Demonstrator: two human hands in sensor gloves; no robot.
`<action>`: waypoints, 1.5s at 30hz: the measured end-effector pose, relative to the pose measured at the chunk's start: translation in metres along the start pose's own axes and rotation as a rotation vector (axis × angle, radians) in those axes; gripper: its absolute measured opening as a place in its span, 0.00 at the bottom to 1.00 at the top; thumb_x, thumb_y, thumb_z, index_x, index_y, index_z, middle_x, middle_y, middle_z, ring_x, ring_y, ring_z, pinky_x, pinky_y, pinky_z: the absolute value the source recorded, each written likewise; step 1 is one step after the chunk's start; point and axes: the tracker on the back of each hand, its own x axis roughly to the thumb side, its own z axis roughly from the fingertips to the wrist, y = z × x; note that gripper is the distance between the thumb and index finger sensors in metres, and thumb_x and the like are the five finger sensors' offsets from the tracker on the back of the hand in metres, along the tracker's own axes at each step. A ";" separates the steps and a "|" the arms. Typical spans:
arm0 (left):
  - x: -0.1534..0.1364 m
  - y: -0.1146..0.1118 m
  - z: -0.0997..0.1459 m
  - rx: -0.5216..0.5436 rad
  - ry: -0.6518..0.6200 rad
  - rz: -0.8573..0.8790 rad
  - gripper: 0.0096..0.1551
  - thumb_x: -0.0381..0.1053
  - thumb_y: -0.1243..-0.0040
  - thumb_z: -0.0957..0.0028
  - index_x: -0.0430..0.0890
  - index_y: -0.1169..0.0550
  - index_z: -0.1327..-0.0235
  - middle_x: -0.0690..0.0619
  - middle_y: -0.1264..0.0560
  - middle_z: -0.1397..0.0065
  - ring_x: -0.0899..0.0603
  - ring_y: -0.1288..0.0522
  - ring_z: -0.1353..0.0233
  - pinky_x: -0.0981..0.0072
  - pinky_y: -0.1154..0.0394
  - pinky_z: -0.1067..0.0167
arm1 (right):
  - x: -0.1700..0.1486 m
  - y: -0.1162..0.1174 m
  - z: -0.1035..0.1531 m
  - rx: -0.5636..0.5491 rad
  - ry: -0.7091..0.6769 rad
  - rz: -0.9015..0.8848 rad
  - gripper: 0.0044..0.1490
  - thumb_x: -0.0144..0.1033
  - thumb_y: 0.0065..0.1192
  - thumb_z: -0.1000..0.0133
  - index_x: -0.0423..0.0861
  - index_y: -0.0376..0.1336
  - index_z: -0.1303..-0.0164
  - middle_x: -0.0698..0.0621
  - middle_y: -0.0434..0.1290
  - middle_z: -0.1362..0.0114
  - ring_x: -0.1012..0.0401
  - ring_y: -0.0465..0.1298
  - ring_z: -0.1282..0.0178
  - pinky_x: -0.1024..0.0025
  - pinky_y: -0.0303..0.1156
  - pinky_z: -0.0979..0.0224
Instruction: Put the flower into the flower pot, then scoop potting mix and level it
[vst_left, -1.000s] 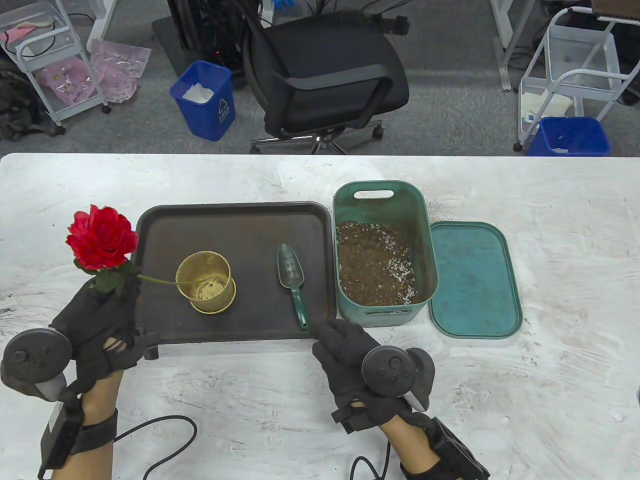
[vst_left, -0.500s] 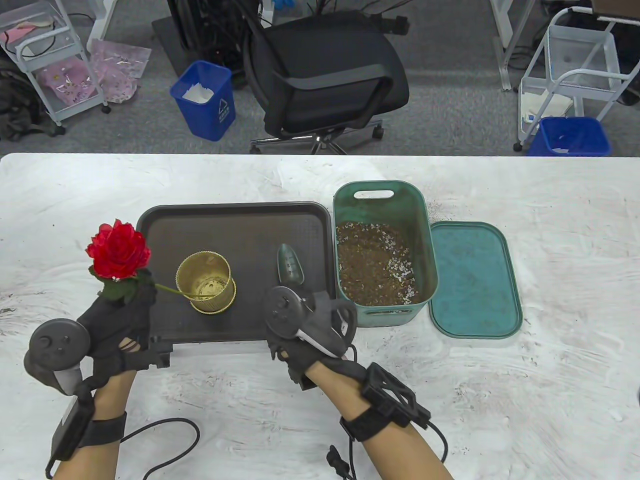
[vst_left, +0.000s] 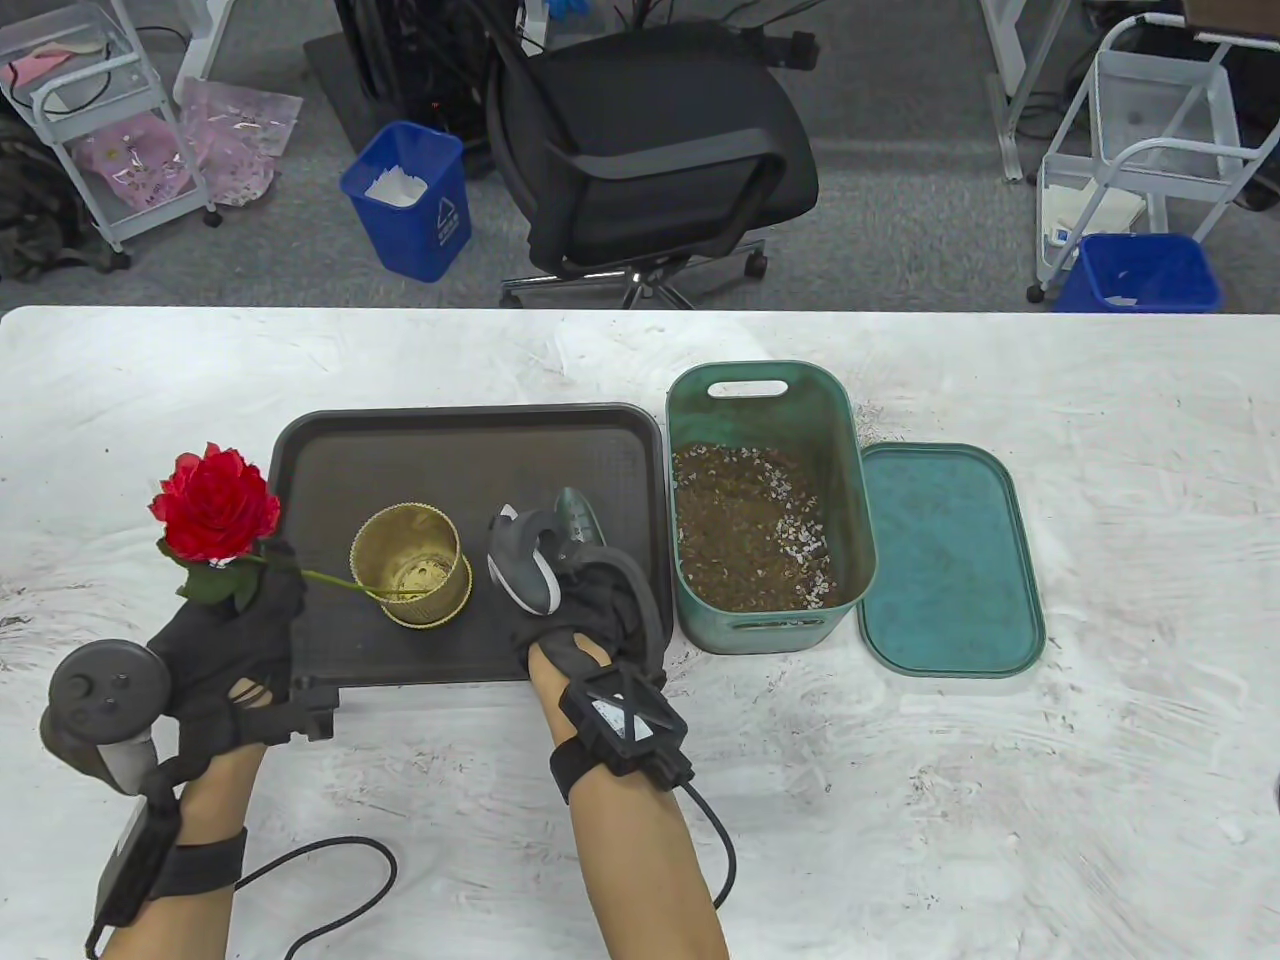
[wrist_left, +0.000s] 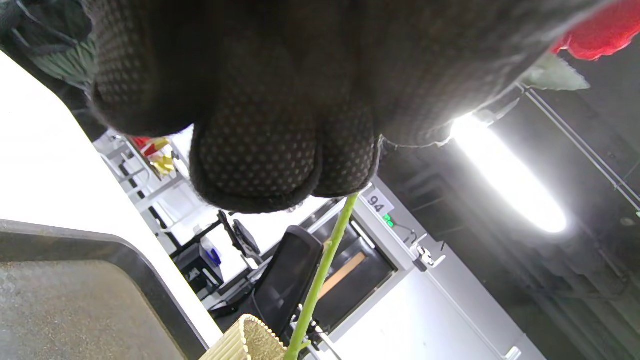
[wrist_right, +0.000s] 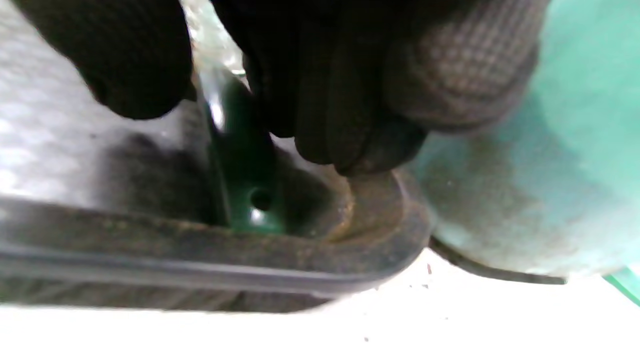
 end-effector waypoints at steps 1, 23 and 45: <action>0.001 0.000 0.000 -0.001 -0.003 -0.001 0.22 0.60 0.26 0.54 0.51 0.11 0.53 0.58 0.11 0.55 0.48 0.07 0.62 0.61 0.12 0.58 | -0.001 0.001 -0.001 0.002 0.004 -0.007 0.40 0.55 0.66 0.52 0.39 0.68 0.39 0.37 0.80 0.41 0.46 0.83 0.55 0.58 0.82 0.58; 0.000 -0.001 0.002 -0.004 -0.022 -0.018 0.22 0.61 0.26 0.54 0.51 0.11 0.53 0.58 0.11 0.55 0.48 0.07 0.62 0.61 0.12 0.57 | -0.183 -0.140 0.036 -0.482 -0.192 -0.640 0.31 0.47 0.72 0.53 0.45 0.68 0.43 0.44 0.84 0.50 0.49 0.87 0.66 0.55 0.86 0.66; 0.005 0.000 0.007 0.008 -0.037 -0.066 0.22 0.60 0.26 0.54 0.50 0.11 0.53 0.58 0.11 0.56 0.48 0.07 0.62 0.61 0.12 0.58 | -0.217 -0.050 -0.071 0.168 0.034 -0.354 0.31 0.46 0.66 0.52 0.39 0.71 0.45 0.43 0.85 0.58 0.54 0.85 0.77 0.64 0.82 0.77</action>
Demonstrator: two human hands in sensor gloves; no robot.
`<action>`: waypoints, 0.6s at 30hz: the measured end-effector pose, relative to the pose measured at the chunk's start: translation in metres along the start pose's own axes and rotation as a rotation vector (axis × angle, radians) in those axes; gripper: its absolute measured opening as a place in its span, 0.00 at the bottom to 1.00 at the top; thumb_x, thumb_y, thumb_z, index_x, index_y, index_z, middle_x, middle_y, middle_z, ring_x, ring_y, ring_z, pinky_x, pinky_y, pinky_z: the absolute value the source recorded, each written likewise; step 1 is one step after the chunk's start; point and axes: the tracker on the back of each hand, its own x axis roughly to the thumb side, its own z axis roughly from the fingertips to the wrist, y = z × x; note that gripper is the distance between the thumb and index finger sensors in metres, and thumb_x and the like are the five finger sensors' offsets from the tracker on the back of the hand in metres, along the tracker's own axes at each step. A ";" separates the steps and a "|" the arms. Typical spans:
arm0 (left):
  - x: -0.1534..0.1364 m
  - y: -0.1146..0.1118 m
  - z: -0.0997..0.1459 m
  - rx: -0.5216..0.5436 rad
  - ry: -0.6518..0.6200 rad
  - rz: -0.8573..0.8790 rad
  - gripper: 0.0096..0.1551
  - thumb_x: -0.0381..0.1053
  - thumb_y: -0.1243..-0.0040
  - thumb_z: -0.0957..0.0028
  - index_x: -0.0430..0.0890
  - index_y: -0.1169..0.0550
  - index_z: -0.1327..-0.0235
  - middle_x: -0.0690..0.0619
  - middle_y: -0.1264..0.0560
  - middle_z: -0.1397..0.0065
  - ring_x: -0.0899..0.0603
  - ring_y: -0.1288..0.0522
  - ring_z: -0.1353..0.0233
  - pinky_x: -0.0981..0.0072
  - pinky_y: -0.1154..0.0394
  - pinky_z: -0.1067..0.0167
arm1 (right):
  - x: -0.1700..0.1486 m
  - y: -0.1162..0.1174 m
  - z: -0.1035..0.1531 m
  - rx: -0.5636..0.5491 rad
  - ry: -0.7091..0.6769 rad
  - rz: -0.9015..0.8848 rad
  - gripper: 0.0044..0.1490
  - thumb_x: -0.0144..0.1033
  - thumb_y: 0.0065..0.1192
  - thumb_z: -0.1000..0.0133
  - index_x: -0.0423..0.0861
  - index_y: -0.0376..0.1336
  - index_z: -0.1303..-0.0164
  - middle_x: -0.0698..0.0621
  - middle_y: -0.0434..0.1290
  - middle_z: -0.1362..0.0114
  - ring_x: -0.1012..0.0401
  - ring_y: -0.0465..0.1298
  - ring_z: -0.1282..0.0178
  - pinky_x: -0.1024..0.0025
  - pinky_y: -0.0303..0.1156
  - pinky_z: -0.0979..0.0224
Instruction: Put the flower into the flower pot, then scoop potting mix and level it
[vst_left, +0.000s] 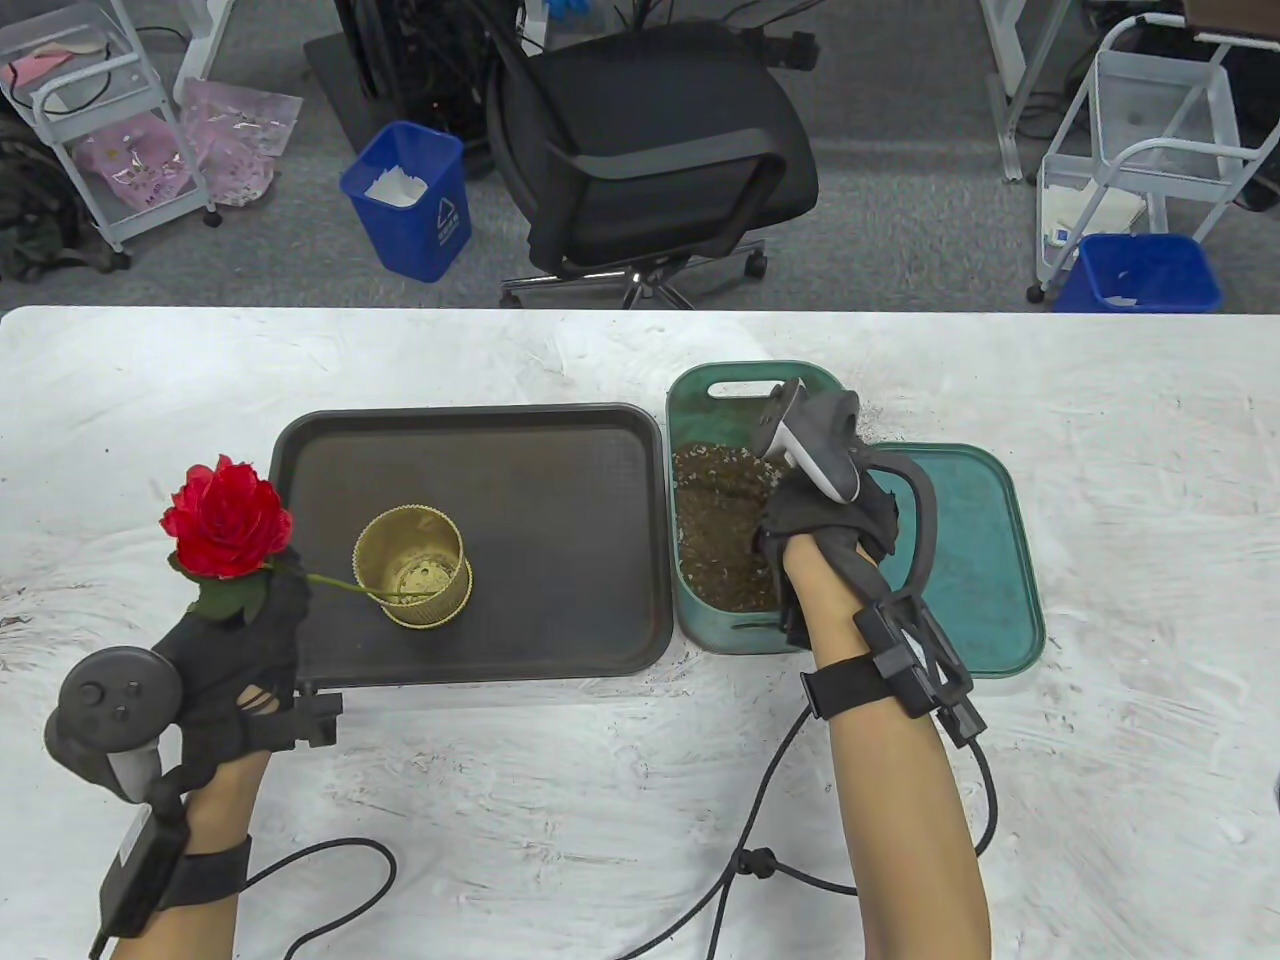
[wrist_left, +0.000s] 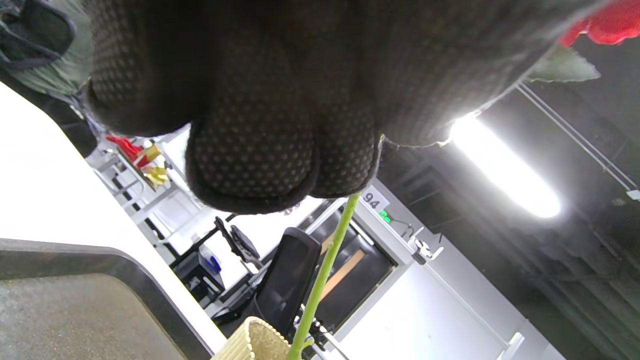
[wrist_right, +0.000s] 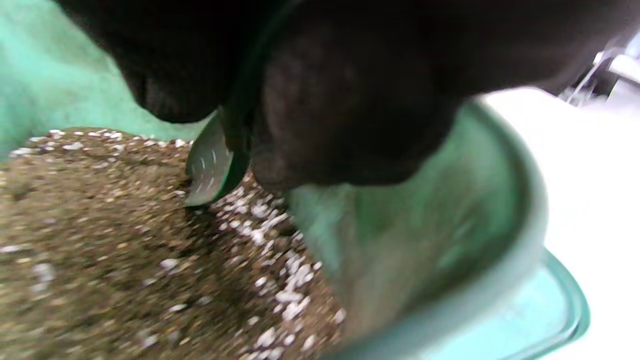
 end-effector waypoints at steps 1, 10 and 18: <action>0.001 0.000 0.000 0.002 -0.002 -0.003 0.22 0.60 0.26 0.54 0.50 0.11 0.53 0.57 0.11 0.56 0.48 0.07 0.62 0.61 0.12 0.58 | 0.000 0.002 -0.001 0.024 -0.005 -0.022 0.31 0.46 0.65 0.52 0.39 0.71 0.45 0.43 0.85 0.58 0.54 0.85 0.77 0.64 0.82 0.77; 0.001 -0.001 0.001 -0.004 0.003 0.015 0.22 0.60 0.26 0.54 0.50 0.11 0.53 0.58 0.11 0.56 0.48 0.07 0.62 0.61 0.12 0.58 | 0.011 0.016 -0.007 0.181 -0.069 -0.305 0.32 0.46 0.63 0.51 0.39 0.69 0.44 0.44 0.84 0.57 0.54 0.85 0.76 0.64 0.82 0.76; 0.000 0.000 0.000 -0.010 0.002 0.022 0.22 0.60 0.26 0.54 0.50 0.11 0.53 0.57 0.11 0.56 0.48 0.07 0.63 0.61 0.12 0.58 | 0.004 0.031 -0.016 0.321 -0.047 -0.571 0.32 0.45 0.60 0.50 0.37 0.67 0.43 0.44 0.83 0.55 0.54 0.85 0.74 0.64 0.83 0.74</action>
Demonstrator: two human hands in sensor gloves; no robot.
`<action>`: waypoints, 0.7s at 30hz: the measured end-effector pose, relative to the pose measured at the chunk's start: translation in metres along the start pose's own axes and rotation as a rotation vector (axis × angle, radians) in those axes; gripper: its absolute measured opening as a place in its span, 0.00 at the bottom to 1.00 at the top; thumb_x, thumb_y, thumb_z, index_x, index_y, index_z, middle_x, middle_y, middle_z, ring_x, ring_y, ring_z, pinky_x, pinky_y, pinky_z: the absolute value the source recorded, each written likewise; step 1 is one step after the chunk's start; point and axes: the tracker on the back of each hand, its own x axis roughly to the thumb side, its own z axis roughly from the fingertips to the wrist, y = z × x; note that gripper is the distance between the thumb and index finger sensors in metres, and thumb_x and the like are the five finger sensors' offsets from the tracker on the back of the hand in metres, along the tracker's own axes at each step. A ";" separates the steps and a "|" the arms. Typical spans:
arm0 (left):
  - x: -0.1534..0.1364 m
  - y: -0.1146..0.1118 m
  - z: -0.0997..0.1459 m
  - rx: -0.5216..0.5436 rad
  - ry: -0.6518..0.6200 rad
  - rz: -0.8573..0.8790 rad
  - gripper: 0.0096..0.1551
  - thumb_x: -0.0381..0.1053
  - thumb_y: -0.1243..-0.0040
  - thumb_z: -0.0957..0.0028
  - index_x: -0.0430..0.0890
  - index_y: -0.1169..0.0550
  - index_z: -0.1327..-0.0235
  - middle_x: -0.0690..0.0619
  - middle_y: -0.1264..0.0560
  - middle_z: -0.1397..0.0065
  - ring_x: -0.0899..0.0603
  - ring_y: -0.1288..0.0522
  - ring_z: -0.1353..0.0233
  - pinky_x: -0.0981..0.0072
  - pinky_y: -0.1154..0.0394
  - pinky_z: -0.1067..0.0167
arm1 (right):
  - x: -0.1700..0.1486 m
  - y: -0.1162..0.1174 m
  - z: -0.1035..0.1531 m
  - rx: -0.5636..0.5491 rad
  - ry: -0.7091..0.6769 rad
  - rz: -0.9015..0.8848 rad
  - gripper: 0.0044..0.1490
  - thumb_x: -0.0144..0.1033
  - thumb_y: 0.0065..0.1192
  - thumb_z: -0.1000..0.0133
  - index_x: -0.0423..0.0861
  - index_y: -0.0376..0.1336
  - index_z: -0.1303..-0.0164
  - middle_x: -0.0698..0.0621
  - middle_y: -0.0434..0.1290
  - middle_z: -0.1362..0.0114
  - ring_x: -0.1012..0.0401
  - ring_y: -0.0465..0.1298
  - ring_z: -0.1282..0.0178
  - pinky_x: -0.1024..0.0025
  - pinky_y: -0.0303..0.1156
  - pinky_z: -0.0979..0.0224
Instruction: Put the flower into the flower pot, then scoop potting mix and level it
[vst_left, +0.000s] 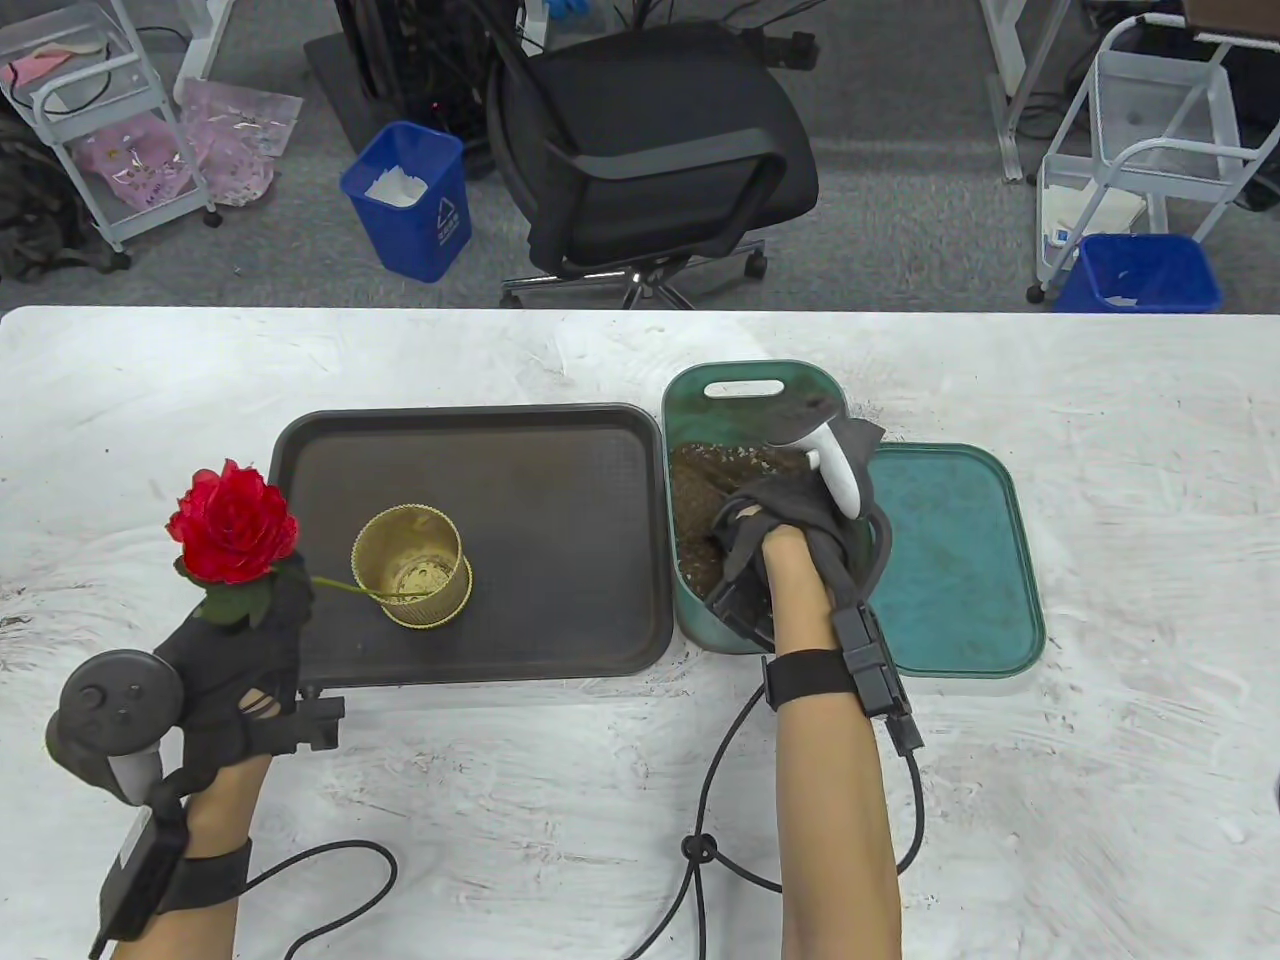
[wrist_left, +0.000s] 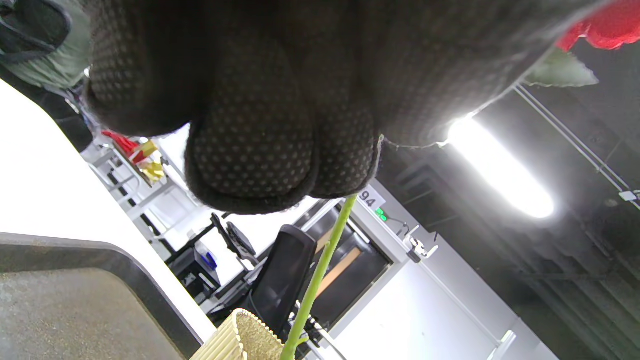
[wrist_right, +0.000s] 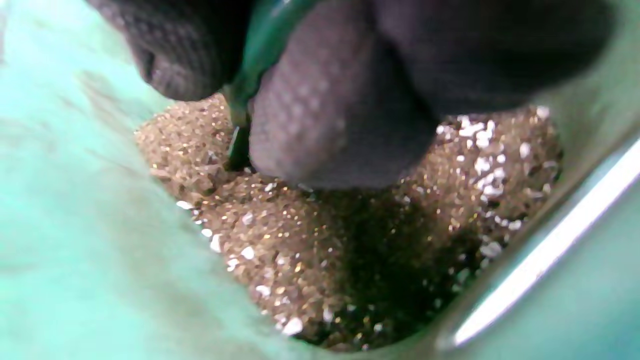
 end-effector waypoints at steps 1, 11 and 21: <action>0.000 0.000 0.000 -0.001 0.001 0.002 0.22 0.60 0.26 0.54 0.50 0.11 0.53 0.57 0.11 0.56 0.48 0.07 0.62 0.61 0.12 0.58 | -0.003 -0.001 0.001 0.006 -0.001 -0.030 0.32 0.45 0.59 0.50 0.37 0.67 0.44 0.44 0.83 0.56 0.54 0.85 0.74 0.64 0.83 0.75; -0.001 0.000 -0.001 -0.012 0.016 0.026 0.22 0.60 0.26 0.54 0.50 0.11 0.52 0.57 0.11 0.55 0.48 0.07 0.62 0.60 0.12 0.58 | -0.025 -0.024 0.032 -0.002 -0.036 -0.295 0.32 0.44 0.58 0.50 0.36 0.68 0.44 0.43 0.83 0.56 0.55 0.86 0.75 0.65 0.84 0.77; -0.001 0.000 -0.001 -0.019 0.033 0.050 0.22 0.59 0.26 0.54 0.49 0.11 0.52 0.56 0.11 0.55 0.47 0.07 0.62 0.60 0.12 0.58 | -0.007 -0.036 0.072 -0.050 -0.111 -0.281 0.32 0.44 0.59 0.50 0.36 0.68 0.44 0.43 0.84 0.57 0.54 0.85 0.76 0.65 0.83 0.77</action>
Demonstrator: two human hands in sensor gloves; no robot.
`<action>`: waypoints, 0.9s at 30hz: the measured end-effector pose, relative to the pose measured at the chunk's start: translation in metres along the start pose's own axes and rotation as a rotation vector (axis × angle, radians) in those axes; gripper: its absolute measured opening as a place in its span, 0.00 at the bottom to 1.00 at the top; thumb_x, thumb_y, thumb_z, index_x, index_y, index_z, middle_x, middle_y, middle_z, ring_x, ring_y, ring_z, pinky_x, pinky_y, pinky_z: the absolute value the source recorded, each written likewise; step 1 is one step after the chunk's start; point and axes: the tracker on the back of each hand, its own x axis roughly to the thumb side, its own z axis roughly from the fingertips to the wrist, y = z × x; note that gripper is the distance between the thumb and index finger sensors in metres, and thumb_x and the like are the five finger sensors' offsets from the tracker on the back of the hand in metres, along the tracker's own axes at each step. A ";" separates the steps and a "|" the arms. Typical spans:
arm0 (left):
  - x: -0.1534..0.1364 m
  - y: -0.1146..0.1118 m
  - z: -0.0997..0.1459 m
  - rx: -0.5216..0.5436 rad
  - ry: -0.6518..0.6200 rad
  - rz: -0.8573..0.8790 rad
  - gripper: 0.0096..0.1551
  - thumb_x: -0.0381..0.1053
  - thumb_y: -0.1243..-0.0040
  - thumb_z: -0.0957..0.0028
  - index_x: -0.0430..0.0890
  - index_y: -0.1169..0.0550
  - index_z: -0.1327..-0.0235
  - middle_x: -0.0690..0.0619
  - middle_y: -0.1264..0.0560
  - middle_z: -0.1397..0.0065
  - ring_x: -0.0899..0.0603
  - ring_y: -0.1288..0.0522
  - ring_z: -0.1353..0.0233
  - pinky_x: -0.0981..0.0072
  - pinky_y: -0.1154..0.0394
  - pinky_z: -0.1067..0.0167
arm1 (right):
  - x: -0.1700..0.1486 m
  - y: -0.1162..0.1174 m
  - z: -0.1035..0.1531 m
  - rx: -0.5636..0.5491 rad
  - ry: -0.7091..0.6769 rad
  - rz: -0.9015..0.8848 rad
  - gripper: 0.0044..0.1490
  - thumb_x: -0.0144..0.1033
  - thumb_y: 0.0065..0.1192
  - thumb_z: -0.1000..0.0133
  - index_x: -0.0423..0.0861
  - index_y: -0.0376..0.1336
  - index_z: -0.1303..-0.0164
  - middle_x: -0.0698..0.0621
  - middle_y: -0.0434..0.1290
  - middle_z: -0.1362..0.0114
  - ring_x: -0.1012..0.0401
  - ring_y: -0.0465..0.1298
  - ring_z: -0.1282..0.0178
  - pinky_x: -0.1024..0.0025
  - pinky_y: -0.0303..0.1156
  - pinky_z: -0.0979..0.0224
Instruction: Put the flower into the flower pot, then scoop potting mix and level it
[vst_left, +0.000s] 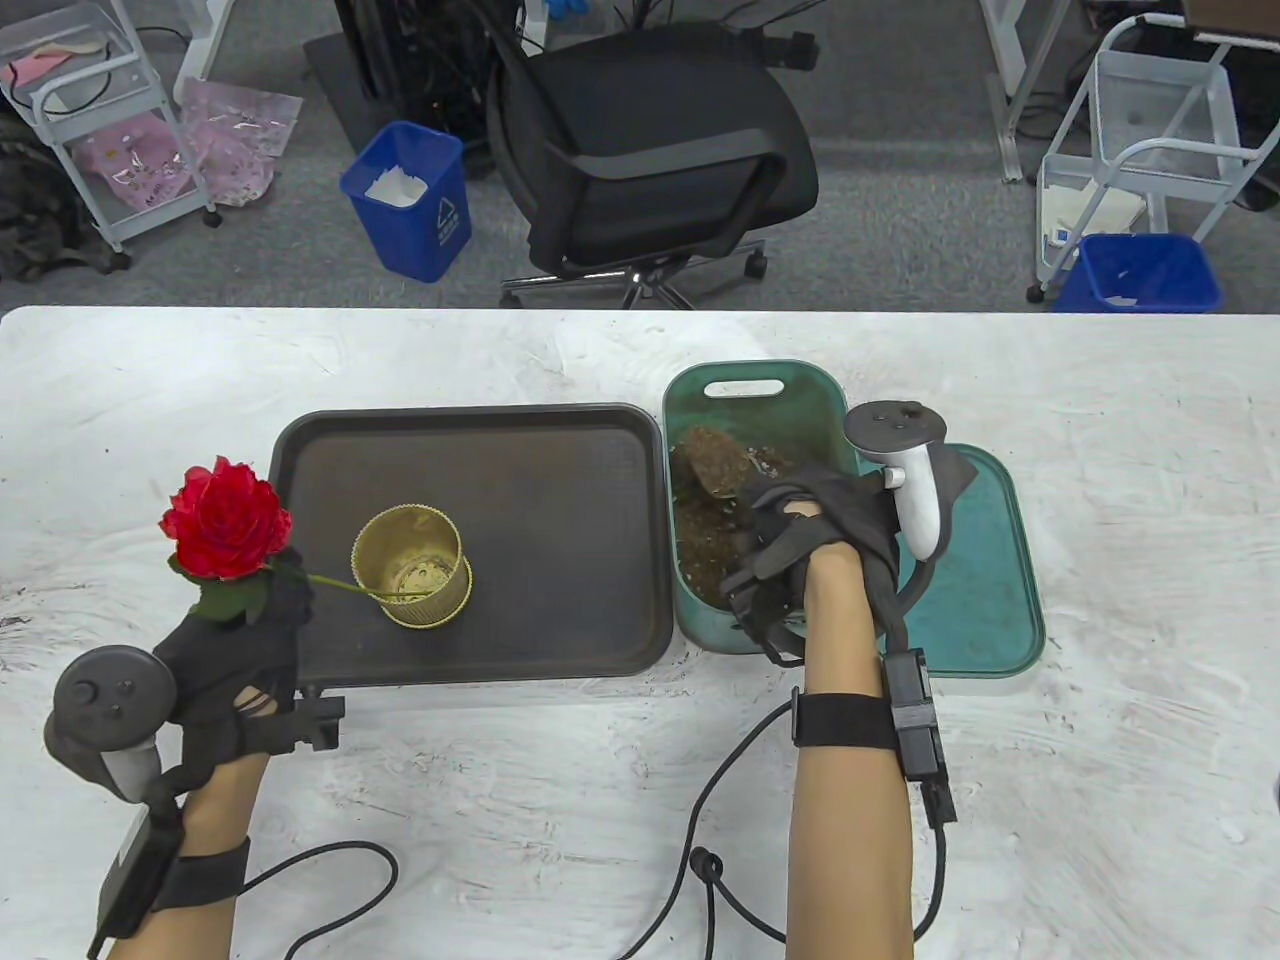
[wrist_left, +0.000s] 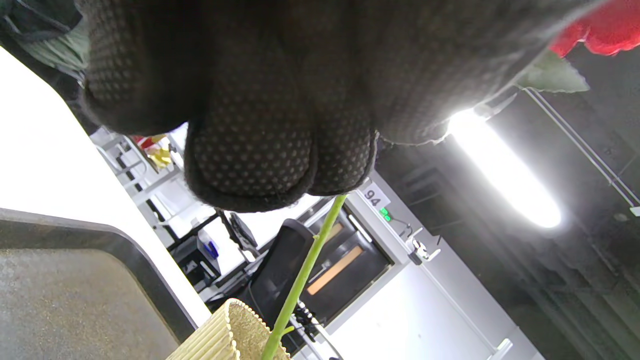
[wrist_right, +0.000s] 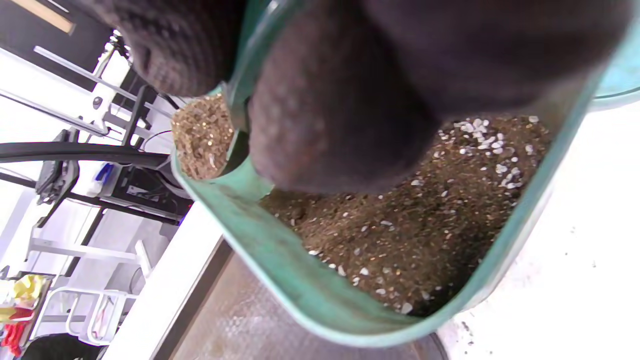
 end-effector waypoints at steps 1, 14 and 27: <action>0.000 0.000 0.000 -0.002 -0.002 0.000 0.22 0.59 0.26 0.54 0.49 0.12 0.52 0.56 0.11 0.55 0.47 0.07 0.62 0.60 0.12 0.58 | 0.005 0.003 0.003 0.013 -0.017 0.013 0.32 0.44 0.59 0.50 0.36 0.68 0.44 0.43 0.84 0.57 0.54 0.85 0.76 0.65 0.83 0.77; -0.003 -0.001 -0.002 -0.020 0.039 0.053 0.23 0.58 0.27 0.53 0.48 0.12 0.50 0.56 0.11 0.53 0.47 0.07 0.61 0.59 0.12 0.57 | 0.065 0.125 0.030 0.317 -0.247 0.203 0.32 0.45 0.59 0.50 0.37 0.68 0.44 0.43 0.83 0.56 0.55 0.86 0.75 0.65 0.84 0.76; -0.001 -0.002 -0.001 -0.015 0.001 0.020 0.23 0.59 0.26 0.54 0.49 0.11 0.52 0.57 0.11 0.55 0.48 0.07 0.62 0.60 0.12 0.57 | 0.085 0.219 0.014 0.258 -0.235 0.433 0.32 0.46 0.63 0.49 0.36 0.68 0.44 0.43 0.84 0.56 0.55 0.86 0.76 0.66 0.84 0.77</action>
